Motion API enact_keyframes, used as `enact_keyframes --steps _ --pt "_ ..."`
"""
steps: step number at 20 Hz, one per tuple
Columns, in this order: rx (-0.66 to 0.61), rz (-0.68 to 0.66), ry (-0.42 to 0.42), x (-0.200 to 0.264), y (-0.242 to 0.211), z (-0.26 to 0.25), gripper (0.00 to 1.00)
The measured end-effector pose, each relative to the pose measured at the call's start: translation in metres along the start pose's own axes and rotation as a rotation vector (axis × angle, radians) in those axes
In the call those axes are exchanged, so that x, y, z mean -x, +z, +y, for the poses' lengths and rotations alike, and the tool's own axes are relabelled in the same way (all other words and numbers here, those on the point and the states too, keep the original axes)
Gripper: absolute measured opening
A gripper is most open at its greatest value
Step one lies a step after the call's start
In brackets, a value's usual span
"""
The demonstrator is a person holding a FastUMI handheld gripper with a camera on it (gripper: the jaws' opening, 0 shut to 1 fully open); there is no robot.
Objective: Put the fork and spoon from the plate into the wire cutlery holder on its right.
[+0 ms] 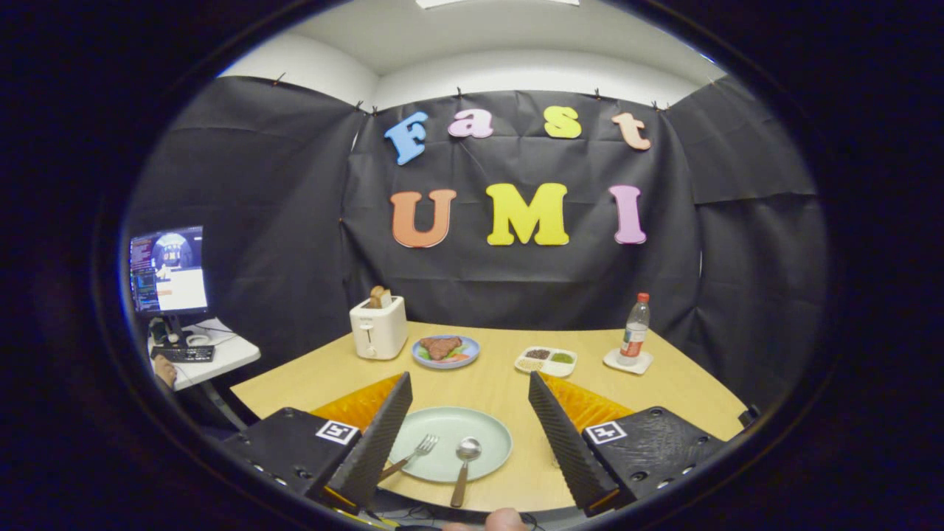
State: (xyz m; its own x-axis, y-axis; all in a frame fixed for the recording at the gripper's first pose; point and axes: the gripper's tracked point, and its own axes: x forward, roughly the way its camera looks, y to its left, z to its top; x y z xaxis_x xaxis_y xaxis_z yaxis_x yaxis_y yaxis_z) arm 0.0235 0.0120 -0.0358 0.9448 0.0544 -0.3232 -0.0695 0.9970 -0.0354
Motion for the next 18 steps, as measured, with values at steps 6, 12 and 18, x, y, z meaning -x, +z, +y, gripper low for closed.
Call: enact_keyframes --steps 6,12,18 --pt "0.061 0.227 0.033 -0.034 -0.064 0.011 0.96" --pt "0.027 0.496 0.057 -0.063 -0.124 0.028 0.96" --pt "0.000 0.675 0.042 -0.075 -0.164 0.029 0.85"
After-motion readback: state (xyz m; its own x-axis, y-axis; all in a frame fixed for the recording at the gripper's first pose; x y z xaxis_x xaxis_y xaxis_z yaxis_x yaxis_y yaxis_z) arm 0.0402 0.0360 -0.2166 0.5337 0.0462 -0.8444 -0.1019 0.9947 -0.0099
